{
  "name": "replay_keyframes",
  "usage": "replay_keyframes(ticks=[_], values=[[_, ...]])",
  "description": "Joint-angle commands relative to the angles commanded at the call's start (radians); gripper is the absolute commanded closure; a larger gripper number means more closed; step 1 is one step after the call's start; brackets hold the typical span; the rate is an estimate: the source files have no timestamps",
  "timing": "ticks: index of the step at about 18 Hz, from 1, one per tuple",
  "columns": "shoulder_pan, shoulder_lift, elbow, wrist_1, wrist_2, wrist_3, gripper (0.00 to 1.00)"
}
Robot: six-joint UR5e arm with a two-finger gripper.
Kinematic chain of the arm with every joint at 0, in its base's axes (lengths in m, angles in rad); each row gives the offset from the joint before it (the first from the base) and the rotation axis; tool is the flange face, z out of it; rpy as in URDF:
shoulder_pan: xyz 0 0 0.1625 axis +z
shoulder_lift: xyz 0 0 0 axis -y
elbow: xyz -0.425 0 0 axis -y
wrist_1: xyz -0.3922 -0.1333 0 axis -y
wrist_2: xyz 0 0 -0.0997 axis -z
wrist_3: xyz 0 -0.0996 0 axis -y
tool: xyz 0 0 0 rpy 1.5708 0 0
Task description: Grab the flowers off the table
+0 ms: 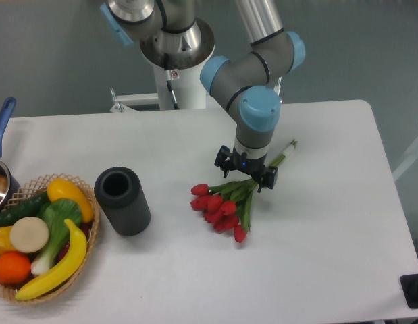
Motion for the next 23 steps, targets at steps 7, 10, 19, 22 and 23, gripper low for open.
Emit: replay_keyframes(ticks=[7, 10, 19, 22, 23], values=[[-0.021, -0.041, 0.028, 0.003, 0.003, -0.008, 0.18], [-0.023, -0.043, 0.035, 0.003, 0.005, -0.012, 0.68], [-0.017, -0.009, 0.087, 0.015, 0.024, -0.074, 1.00], [0.004, -0.008, 0.130, 0.014, 0.044, -0.074, 1.00], [0.011, -0.008, 0.138, 0.012, 0.048, -0.072, 1.00]])
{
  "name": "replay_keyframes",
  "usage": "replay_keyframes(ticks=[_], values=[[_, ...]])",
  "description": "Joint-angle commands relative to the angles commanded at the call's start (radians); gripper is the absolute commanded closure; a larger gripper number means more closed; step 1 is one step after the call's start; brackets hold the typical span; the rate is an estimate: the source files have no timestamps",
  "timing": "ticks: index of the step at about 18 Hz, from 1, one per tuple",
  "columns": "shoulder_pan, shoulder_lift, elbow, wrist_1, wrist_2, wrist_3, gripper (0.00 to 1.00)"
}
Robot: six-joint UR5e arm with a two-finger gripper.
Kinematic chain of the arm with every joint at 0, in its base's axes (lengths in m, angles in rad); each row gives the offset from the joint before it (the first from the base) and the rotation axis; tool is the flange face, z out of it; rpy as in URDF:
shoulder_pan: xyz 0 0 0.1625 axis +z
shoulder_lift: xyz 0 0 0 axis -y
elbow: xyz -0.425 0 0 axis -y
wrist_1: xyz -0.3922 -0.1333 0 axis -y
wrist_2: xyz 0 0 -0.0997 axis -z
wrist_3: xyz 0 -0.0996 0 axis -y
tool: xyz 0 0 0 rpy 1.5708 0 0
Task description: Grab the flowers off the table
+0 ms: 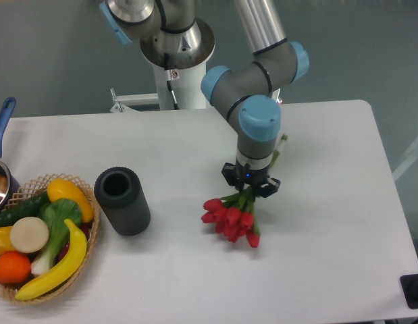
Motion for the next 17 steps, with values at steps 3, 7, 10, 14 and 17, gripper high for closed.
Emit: replay_keyframes(ticks=[3, 7, 10, 14, 17], values=[[0.046, 0.029, 0.029, -0.006, -0.002, 0.003, 1.00], [0.074, 0.032, 0.083, -0.034, 0.000, 0.003, 1.00], [0.066, 0.026, 0.155, -0.121, -0.002, 0.003, 1.00], [0.063, 0.018, 0.245, -0.262, 0.000, 0.005, 0.99], [0.063, 0.018, 0.265, -0.304, 0.000, 0.003, 0.99]])
